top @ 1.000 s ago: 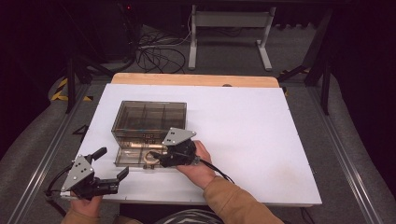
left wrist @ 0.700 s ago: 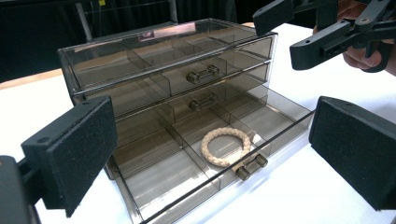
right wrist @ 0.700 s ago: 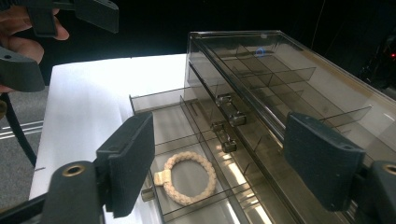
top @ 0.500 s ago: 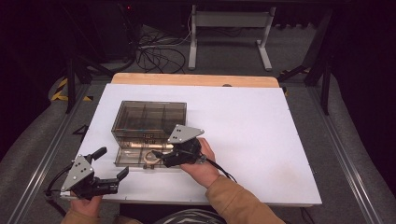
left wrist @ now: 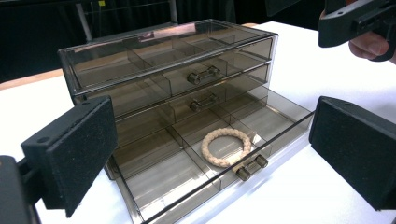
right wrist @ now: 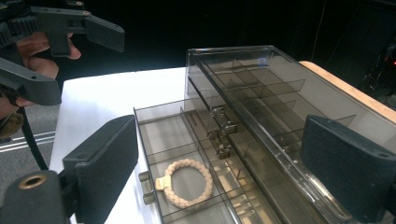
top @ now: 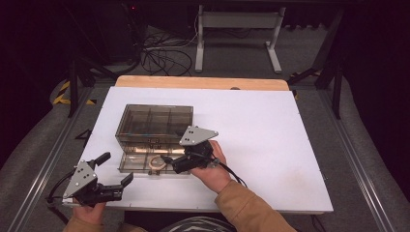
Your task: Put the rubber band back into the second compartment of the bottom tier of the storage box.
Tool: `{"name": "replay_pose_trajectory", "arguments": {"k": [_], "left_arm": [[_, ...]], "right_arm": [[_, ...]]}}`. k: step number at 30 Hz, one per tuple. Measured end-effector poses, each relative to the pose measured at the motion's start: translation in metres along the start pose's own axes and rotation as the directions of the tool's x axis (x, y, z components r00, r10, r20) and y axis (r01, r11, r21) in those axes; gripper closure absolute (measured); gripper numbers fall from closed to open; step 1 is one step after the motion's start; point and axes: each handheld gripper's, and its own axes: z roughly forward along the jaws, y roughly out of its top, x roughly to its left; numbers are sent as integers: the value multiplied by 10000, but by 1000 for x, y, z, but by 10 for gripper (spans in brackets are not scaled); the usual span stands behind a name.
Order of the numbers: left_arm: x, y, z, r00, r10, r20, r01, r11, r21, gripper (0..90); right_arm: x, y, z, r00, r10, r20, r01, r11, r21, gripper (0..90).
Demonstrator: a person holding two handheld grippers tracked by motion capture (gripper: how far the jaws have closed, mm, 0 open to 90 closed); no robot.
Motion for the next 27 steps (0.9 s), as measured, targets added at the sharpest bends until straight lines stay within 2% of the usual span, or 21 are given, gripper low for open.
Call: {"name": "replay_pose_trajectory", "arguments": {"k": [12, 17, 27], "left_arm": [[0, 1, 0, 10000, 1, -3, -1, 10000, -20, 18], [-2, 2, 2, 9998, 157, -111, -157, 9999, 3, 22], [-1, 4, 4, 9999, 167, 36, -167, 9999, -8, 22]], "right_arm": [[-3, 1, -9, 9998, -78, 173, 77, 9999, 80, 103], [-10, -1, -24, 9990, -116, 437, 100, 9993, 363, 76], [-25, -7, -63, 9946, 246, 1010, -266, 9995, 185, 36]]}}
